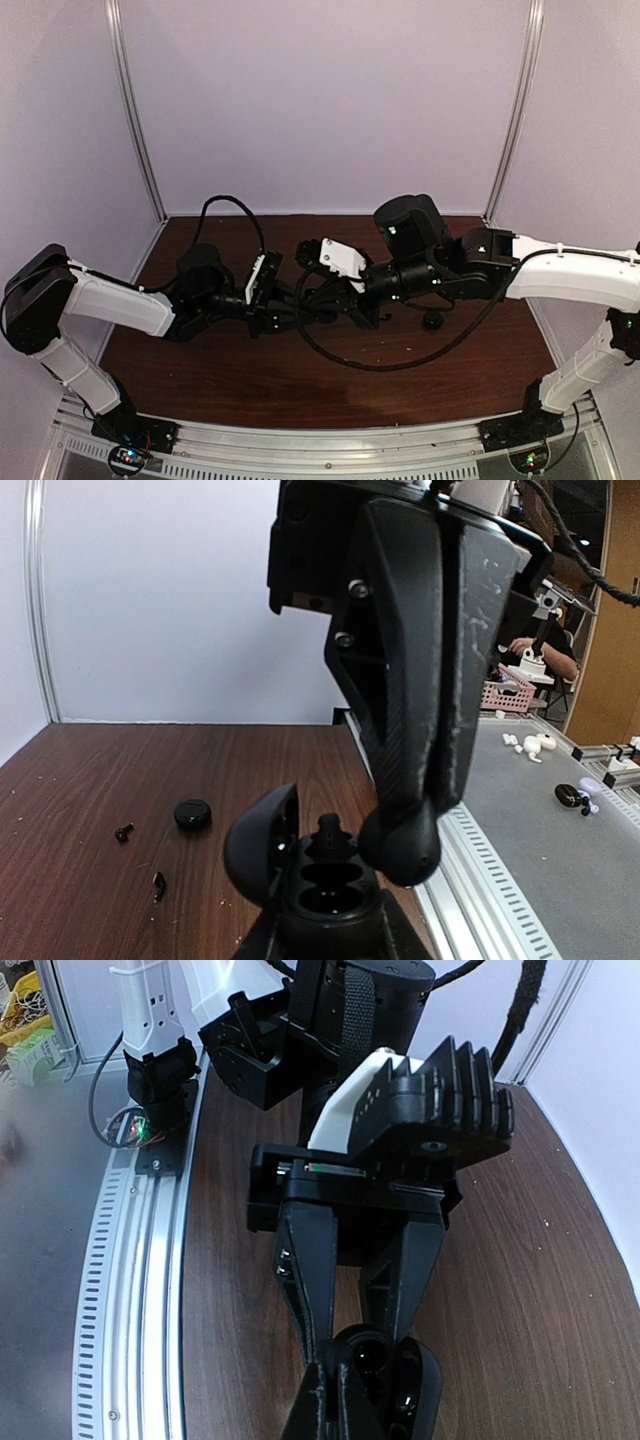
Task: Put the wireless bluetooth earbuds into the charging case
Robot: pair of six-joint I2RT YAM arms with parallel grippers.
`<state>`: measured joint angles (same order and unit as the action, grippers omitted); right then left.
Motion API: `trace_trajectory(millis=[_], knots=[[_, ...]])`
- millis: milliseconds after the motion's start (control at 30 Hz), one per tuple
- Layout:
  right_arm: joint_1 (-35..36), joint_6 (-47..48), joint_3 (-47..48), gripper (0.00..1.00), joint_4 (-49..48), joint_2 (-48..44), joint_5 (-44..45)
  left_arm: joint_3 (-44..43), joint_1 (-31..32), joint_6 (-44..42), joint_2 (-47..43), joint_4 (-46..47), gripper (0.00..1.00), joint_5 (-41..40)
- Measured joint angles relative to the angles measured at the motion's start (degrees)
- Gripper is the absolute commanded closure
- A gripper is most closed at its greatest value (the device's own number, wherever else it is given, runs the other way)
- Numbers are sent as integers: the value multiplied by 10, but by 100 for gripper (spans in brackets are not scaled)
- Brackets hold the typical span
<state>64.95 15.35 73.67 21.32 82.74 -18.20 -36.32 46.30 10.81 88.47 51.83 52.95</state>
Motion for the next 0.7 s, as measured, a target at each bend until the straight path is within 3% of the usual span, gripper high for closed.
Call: trace_trajectory(millis=[700], knots=[[7, 24, 0, 100, 12, 1, 41, 0, 3, -6, 0, -1, 100, 5]])
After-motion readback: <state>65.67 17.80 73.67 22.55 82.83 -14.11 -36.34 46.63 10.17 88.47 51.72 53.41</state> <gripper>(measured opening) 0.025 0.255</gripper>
